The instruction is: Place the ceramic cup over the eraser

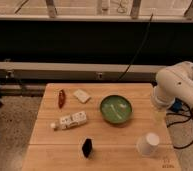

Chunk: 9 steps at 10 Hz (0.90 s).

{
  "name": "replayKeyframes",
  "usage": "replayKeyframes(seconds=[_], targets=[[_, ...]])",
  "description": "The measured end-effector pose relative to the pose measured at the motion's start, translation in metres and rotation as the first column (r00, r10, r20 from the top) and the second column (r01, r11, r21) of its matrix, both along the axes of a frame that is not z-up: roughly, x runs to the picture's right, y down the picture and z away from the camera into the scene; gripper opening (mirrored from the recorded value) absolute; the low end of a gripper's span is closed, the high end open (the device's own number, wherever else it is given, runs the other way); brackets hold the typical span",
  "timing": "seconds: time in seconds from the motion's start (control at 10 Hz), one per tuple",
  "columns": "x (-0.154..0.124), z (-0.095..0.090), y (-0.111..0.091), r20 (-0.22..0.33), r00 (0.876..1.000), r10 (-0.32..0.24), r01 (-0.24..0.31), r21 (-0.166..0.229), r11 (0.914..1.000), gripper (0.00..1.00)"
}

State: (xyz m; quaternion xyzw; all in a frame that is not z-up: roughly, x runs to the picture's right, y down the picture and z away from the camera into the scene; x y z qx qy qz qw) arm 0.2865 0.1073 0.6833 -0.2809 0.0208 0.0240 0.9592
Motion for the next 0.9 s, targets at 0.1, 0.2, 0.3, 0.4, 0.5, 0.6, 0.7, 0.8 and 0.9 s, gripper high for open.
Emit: replayKeyframes(seconds=[0.1,0.2,0.3,0.4,0.5,0.6,0.7,0.8,0.9], targets=[[0.0,0.0,0.0,0.0,1.0,0.0,0.0,0.0,1.0,0.8],[0.0,0.0,0.0,0.0,1.0,0.0,0.0,0.0,1.0,0.8],[0.0,0.0,0.0,0.0,1.0,0.0,0.0,0.0,1.0,0.8],[0.0,0.0,0.0,0.0,1.0,0.0,0.0,0.0,1.0,0.8],[0.0,0.0,0.0,0.0,1.0,0.0,0.0,0.0,1.0,0.8],[0.0,0.0,0.0,0.0,1.0,0.0,0.0,0.0,1.0,0.8],[0.0,0.0,0.0,0.0,1.0,0.0,0.0,0.0,1.0,0.8],[0.0,0.0,0.0,0.0,1.0,0.0,0.0,0.0,1.0,0.8],[0.0,0.0,0.0,0.0,1.0,0.0,0.0,0.0,1.0,0.8]])
